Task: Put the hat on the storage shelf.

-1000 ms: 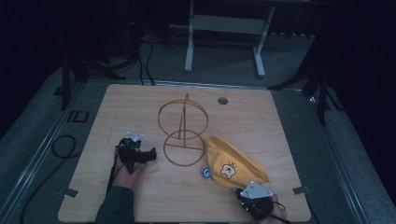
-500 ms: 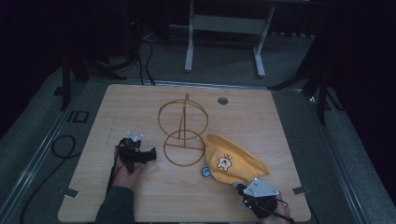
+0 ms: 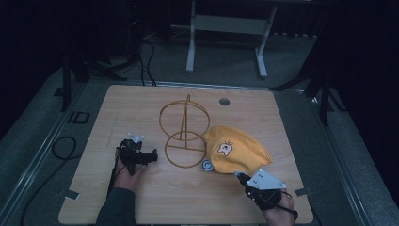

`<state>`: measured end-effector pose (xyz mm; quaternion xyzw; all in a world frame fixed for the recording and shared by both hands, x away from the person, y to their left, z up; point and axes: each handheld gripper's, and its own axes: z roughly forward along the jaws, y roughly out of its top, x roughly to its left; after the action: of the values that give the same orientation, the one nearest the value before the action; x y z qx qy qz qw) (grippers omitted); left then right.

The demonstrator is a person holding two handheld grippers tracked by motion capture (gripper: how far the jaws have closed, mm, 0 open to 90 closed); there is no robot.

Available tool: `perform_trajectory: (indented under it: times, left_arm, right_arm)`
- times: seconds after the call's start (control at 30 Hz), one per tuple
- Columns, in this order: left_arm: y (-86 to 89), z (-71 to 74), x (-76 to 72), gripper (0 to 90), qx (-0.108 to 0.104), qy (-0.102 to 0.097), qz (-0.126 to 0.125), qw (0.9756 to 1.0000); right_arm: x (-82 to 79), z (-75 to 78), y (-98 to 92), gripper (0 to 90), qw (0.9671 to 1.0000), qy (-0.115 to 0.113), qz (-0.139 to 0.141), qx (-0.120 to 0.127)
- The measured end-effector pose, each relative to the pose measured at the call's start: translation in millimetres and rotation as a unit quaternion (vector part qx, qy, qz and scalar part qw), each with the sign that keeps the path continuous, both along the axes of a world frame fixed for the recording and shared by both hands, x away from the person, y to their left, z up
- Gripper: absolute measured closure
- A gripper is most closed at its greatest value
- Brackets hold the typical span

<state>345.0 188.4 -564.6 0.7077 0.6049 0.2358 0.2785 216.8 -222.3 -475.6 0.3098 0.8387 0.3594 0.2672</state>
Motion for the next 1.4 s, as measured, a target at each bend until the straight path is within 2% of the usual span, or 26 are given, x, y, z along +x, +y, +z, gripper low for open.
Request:
perform_trajectory:
  times: [0.2, 0.43, 0.53, 0.63, 0.67, 0.73, 0.97, 1.23, 1.4]
  left_arm:
    - [0.0, 0.0, 0.0, 0.0, 0.0, 0.0, 0.0, 1.0]
    - [0.0, 0.1, 0.0, 0.0, 0.0, 0.0, 0.0, 1.0]
    - [0.0, 0.0, 0.0, 0.0, 0.0, 0.0, 0.0, 1.0]
    - [0.0, 0.0, 0.0, 0.0, 0.0, 0.0, 0.0, 1.0]
    - [0.0, 0.0, 0.0, 0.0, 0.0, 0.0, 0.0, 1.0]
    - [0.0, 0.0, 0.0, 0.0, 0.0, 0.0, 0.0, 1.0]
    - [0.0, 0.0, 0.0, 0.0, 0.0, 0.0, 0.0, 1.0]
    - [0.0, 0.0, 0.0, 0.0, 0.0, 0.0, 0.0, 1.0]
    - [0.0, 0.0, 0.0, 0.0, 0.0, 0.0, 0.0, 1.0]
  right_arm:
    - [10.8, 19.3, 1.1, 86.2, 0.9996, -0.028, -0.002, 0.003]
    - [24.9, 37.5, -4.2, 86.1, 0.9987, -0.047, -0.012, 0.013]
    - [36.5, 48.6, -13.0, 86.2, 0.9976, -0.061, -0.03, 0.014]
    - [41.9, 52.4, -18.1, 86.2, 0.9967, -0.066, -0.045, 0.007]
    - [47.3, 54.7, -25.4, 86.2, 0.9959, -0.069, -0.058, 0.008]
    - [51.1, 55.7, -31.0, 86.2, 0.9955, -0.067, -0.066, 0.011]
    - [56.4, 47.5, -41.6, 83.1, 0.9963, -0.046, -0.073, -0.005]
    - [60.1, 50.5, -42.9, 79.0, 0.9979, -0.027, -0.058, 0.004]
    - [64.3, 52.5, -42.0, 77.9, 0.9985, -0.019, -0.052, 0.0]
